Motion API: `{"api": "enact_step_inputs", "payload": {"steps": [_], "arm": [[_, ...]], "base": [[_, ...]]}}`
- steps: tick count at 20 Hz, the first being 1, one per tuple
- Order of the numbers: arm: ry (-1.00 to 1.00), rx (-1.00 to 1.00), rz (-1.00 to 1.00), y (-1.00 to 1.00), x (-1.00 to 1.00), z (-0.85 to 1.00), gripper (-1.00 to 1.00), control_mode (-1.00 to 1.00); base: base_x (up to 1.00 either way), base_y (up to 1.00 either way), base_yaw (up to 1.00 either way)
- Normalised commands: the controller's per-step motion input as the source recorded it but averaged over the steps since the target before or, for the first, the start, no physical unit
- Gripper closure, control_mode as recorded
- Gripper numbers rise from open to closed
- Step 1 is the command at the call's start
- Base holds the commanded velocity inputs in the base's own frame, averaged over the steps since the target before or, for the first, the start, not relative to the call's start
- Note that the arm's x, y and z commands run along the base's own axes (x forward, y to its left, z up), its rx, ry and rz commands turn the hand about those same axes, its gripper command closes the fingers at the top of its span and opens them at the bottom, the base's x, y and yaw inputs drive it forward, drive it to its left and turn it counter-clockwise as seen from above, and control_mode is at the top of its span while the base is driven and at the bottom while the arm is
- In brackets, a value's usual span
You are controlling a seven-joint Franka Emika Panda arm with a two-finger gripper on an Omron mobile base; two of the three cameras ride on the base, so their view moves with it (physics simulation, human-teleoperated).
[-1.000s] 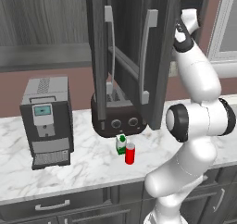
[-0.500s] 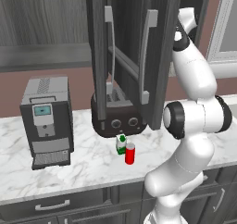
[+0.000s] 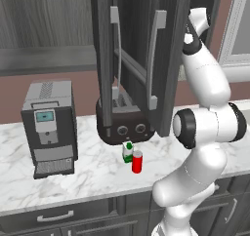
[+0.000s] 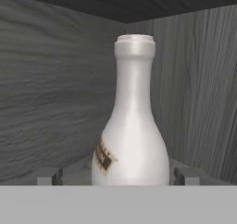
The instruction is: Sort all alcoholic drinks to one cabinet, and non-alcoholic drinks to the other.
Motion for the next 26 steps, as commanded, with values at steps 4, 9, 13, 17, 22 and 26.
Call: {"api": "enact_step_inputs", "payload": {"steps": [4,9,13,17,22,26], "arm": [[0.00,0.00,0.00,0.04,-0.33,0.00,-1.00,-1.00],[0.00,0.00,0.00,0.00,-0.50,0.00,-1.00,-1.00],[0.00,-0.04,-0.03,0.00,-0.89,-0.01,-1.00,-1.00],[0.00,-0.02,-0.01,-0.02,-1.00,-0.19,-1.00,-1.00],[0.00,0.00,-0.01,-0.12,-1.00,-0.36,-1.00,-1.00],[0.03,0.00,-0.14,-0.10,-0.90,-0.29,-1.00,-1.00]], "base": [[0.00,0.00,0.00],[0.00,0.00,0.00],[0.00,0.00,0.00],[0.00,0.00,0.00],[0.00,0.00,0.00],[0.00,0.00,0.00]]}}
